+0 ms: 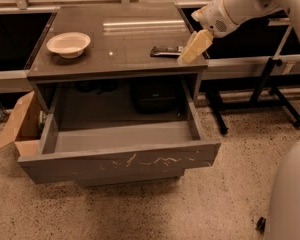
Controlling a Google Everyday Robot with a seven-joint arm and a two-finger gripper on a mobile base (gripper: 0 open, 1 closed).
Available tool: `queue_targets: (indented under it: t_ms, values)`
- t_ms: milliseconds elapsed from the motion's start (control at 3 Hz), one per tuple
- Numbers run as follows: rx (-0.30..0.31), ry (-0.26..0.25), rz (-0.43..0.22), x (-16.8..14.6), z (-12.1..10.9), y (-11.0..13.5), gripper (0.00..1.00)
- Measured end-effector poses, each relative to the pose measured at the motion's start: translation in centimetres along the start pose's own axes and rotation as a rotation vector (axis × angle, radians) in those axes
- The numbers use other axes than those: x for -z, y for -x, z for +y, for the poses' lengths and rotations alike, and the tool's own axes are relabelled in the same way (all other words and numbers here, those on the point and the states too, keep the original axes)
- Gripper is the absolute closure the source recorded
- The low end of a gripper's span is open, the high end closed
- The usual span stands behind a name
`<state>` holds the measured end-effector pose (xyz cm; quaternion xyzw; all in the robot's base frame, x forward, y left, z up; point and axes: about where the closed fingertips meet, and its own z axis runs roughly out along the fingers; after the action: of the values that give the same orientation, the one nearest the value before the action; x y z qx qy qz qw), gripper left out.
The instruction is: Place rxbar chocolate into top drawer
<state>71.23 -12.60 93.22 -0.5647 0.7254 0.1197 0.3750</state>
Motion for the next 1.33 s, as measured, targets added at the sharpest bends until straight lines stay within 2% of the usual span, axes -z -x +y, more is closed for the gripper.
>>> queue_targets:
  t_ms: [333, 667, 1333]
  values:
    - [-0.058, 0.012, -0.134, -5.7, -3.2, 1.3, 0.0]
    - [-0.058, 0.01, -0.137, -5.7, -3.3, 1.3, 0.0]
    - [-0.128, -0.068, -0.228, -9.1, -6.1, 1.8, 0.0]
